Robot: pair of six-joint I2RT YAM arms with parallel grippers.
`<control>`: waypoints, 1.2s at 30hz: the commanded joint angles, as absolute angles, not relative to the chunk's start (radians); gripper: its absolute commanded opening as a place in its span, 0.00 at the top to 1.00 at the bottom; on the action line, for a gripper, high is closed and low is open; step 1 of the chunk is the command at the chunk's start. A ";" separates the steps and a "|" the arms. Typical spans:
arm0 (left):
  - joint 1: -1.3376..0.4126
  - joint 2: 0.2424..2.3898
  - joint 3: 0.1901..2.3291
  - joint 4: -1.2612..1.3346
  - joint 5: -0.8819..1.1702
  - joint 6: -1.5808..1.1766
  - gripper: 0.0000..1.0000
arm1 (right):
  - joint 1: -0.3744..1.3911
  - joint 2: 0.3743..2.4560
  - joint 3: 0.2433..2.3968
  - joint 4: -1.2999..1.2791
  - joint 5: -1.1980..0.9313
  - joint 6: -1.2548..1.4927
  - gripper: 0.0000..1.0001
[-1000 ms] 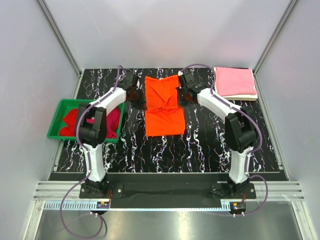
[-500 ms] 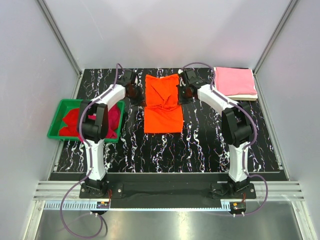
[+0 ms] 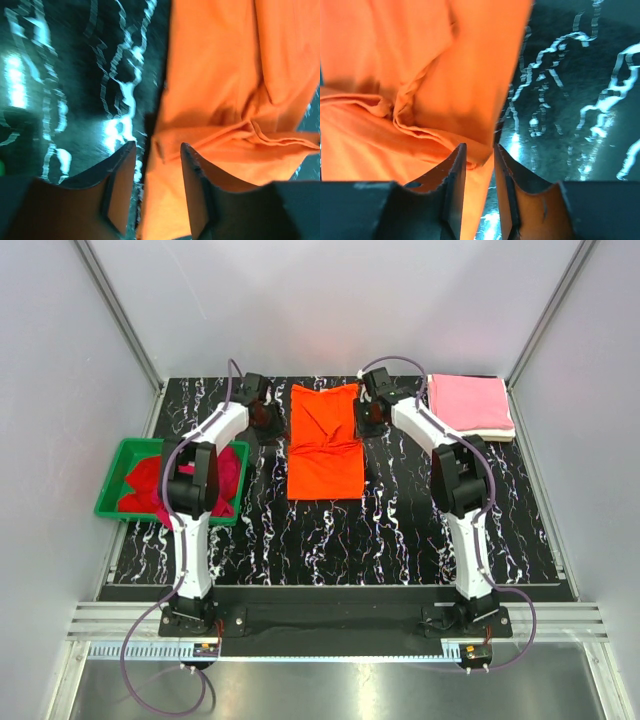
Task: Fold and stack the t-shirts
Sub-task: Fold the tshirt
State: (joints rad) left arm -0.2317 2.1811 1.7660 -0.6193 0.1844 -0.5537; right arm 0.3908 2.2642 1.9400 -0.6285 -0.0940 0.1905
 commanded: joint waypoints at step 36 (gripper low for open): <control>-0.413 2.120 1.681 -0.571 -0.020 -0.519 0.71 | 0.359 2.298 1.974 -0.600 -0.137 0.316 0.81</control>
